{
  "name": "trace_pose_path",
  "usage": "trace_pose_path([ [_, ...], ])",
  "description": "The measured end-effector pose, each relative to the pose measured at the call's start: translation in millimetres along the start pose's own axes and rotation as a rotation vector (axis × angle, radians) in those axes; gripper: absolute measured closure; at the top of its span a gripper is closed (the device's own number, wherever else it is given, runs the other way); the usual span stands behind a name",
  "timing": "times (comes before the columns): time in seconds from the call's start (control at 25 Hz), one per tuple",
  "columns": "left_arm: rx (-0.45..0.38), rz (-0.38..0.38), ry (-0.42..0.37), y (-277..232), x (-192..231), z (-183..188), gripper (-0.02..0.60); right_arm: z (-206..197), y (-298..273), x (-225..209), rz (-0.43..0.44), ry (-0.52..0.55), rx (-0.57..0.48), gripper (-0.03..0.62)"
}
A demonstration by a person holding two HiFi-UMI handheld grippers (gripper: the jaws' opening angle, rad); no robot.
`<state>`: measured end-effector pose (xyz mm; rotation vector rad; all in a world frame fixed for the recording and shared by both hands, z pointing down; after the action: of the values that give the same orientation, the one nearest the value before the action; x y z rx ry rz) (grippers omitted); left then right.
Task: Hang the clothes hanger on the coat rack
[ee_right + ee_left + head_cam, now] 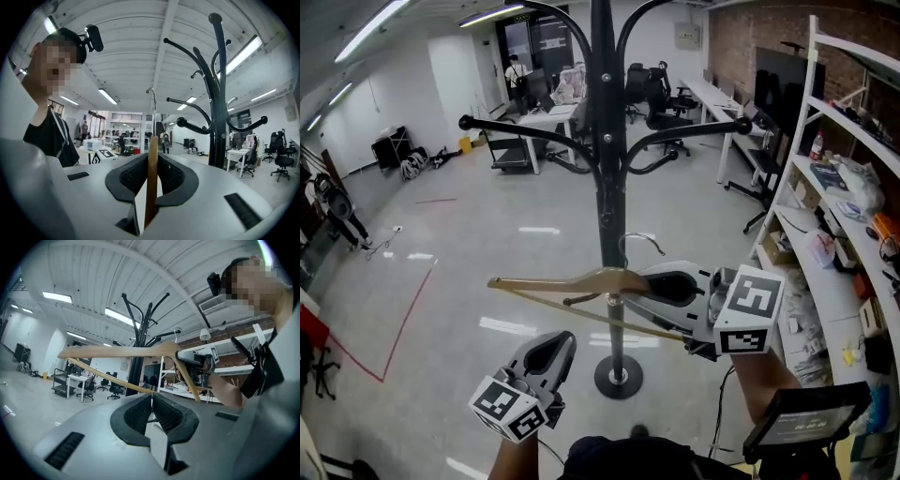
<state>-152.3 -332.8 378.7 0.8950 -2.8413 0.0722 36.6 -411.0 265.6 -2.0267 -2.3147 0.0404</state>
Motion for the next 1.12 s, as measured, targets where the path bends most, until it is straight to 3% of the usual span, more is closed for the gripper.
trace_pose_path([
  [0.2,0.044,0.006,0.002,-14.8,17.6,-3.8,0.580,5.0,-26.0,-25.7,0.130,-0.004,0.016,0.539],
  [0.8,0.106,-0.066,-0.024,-50.1,48.7,-8.8,0.580,-40.1,-53.8,-104.0,0.168,-0.122,0.064,0.539],
  [1.12,0.103,-0.073,-0.022,-61.2,56.5,-3.6,0.580,-51.1,-59.5,-125.9,0.221,-0.122,0.071,0.539],
])
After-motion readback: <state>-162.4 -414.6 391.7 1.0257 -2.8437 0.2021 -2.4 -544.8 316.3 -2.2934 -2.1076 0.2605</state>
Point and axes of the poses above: the fingertips, and each gripper's own axes: y backward along the fingers, x to its left, z out of its top, the point moved 7 cm from there along y, backward along the fingers, and after that the axes turned 1 degree about x, right-handed, at the moved point
